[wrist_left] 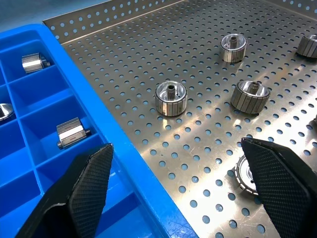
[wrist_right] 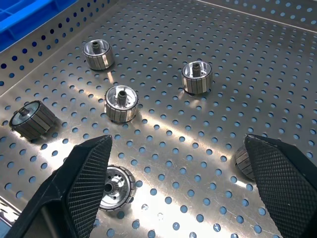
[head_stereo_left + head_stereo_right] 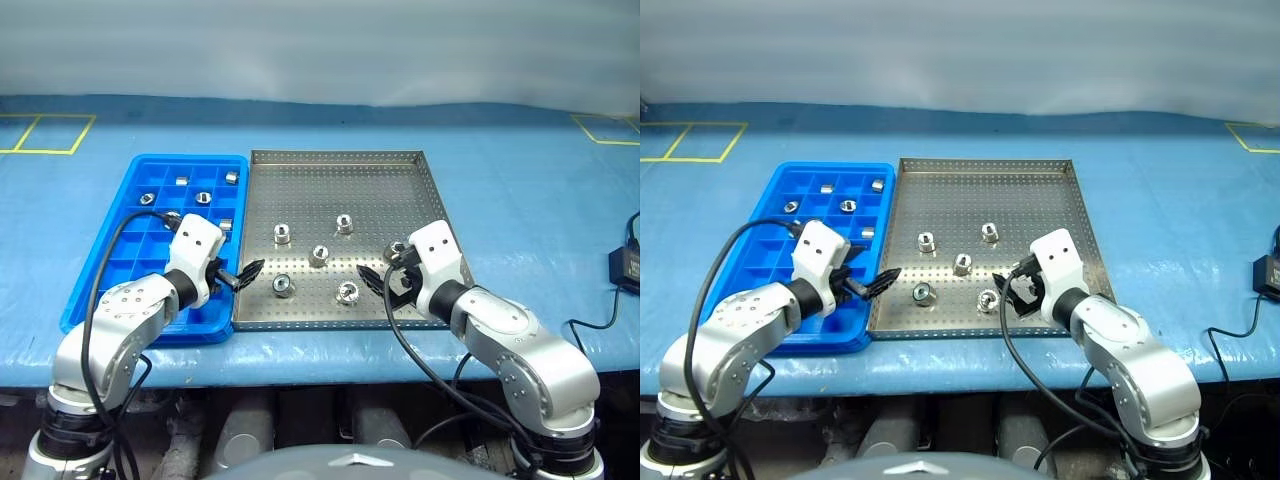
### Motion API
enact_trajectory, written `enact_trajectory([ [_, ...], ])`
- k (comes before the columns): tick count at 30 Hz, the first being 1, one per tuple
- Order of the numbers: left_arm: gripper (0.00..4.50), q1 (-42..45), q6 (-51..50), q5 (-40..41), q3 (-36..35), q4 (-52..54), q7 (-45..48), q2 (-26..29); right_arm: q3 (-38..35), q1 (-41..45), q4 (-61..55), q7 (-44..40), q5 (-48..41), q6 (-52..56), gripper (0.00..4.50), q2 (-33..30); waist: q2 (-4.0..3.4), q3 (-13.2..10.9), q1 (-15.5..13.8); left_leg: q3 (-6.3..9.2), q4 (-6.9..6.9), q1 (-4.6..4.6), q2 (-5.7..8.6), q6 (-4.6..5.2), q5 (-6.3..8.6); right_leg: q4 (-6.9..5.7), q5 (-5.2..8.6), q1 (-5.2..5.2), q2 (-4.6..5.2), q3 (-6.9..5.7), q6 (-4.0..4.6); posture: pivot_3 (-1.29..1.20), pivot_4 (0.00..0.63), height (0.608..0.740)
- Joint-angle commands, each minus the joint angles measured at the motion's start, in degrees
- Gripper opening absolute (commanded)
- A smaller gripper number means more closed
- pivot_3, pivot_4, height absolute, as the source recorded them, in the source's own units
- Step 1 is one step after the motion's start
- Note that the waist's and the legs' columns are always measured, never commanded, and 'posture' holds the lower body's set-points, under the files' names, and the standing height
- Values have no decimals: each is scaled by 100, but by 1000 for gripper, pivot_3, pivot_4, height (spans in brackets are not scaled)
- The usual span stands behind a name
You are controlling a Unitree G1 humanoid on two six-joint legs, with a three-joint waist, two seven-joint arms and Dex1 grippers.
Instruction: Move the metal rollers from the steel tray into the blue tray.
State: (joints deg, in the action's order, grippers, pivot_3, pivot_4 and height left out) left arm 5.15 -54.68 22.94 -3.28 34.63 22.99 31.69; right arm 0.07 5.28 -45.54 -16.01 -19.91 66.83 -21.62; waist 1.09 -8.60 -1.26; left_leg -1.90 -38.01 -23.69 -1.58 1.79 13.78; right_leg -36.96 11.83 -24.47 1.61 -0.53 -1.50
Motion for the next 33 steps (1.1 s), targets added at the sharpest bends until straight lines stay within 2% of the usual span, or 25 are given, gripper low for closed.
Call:
enact_trajectory([
  [1, 4496, 39, 23, 17, -25, 239, -8, 42, 1, 45, -79, 30, -35, 6, 4490, -48, 0, 0, -1, 0, 0, 0, 0, 0, 0, 0, 0, 0, 0, 0, 0, 68, 150, 740],
  [30, 4496, 21, 27, 25, -8, 263, 6, 66, 165, 21, -89, 38, -28, -18, 4490, -160, 0, 0, -1, 0, 0, 0, 0, 0, 0, 0, 0, 0, 0, 0, 0, 68, 150, 740],
  [33, 4496, 250, -87, -59, 92, 220, -7, 191, 162, 17, -89, 42, -26, -26, 4490, -157, 0, 0, -1, 0, 0, 0, 0, 0, 0, 0, 0, 0, 0, 0, 0, 68, 150, 740],
])
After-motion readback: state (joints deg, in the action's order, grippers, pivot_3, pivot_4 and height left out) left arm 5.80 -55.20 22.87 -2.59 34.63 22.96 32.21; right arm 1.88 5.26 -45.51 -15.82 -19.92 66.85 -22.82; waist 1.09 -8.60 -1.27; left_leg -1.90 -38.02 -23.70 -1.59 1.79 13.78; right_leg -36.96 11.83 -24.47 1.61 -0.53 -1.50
